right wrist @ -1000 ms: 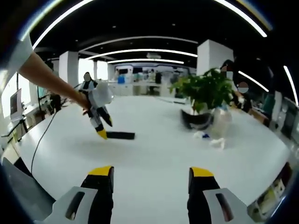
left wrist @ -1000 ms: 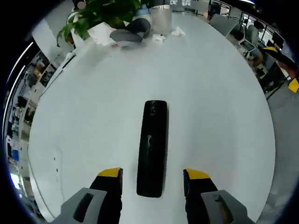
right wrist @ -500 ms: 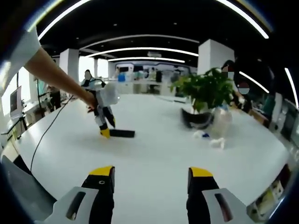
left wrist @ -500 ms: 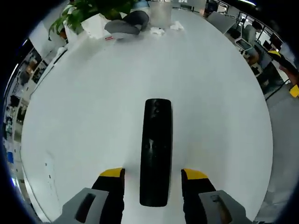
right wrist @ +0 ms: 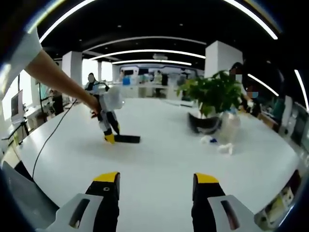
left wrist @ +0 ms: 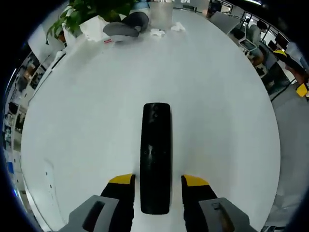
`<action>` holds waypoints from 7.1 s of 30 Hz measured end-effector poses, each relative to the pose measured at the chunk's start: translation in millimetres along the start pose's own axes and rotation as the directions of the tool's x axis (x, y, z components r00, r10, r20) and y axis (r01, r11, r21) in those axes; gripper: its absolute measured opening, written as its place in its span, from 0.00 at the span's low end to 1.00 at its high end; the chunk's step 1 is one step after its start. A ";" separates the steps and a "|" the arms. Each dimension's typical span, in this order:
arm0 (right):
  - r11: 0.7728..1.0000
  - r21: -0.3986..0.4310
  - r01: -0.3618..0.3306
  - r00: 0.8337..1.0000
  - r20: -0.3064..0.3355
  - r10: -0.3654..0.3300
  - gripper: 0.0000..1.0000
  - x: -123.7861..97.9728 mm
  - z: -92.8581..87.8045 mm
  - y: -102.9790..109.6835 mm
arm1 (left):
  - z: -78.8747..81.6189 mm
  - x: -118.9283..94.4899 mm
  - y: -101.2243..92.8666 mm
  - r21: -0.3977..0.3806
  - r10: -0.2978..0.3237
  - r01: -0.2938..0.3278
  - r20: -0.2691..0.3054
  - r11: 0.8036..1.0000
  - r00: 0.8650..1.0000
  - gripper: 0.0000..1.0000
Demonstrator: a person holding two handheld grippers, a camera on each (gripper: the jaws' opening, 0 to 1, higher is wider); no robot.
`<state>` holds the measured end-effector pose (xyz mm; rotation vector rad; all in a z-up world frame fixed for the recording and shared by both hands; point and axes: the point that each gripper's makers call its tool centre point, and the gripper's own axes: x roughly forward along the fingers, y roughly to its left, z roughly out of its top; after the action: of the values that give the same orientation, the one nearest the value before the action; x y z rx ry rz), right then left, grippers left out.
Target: Press the specified remote control buttons in sequence, fully releasing each button before pressing the next.
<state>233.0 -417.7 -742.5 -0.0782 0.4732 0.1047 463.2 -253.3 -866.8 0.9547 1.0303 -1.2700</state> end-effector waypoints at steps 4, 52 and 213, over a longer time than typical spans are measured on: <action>1.000 0.003 0.001 1.000 0.007 -0.001 0.59 -0.6 1.0 -0.3 | 0.5 -0.1 -1.8 0.006 0.003 -0.003 -0.010 1.000 1.000 0.29; 1.000 -0.009 -0.028 1.000 -0.004 0.028 0.55 0.7 -0.1 5.6 | 1.9 1.0 -18.1 -0.021 0.037 -0.037 -0.014 0.999 0.999 0.23; 0.998 -0.001 -0.069 0.995 -0.074 0.069 0.00 -3.9 -12.4 8.8 | -6.5 -0.3 -123.5 -0.116 0.060 -0.066 -0.052 0.991 0.997 0.23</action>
<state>222.9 -410.5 -752.2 -0.0696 0.5500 0.1708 339.6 -256.0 -868.0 0.9242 1.0922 -1.1261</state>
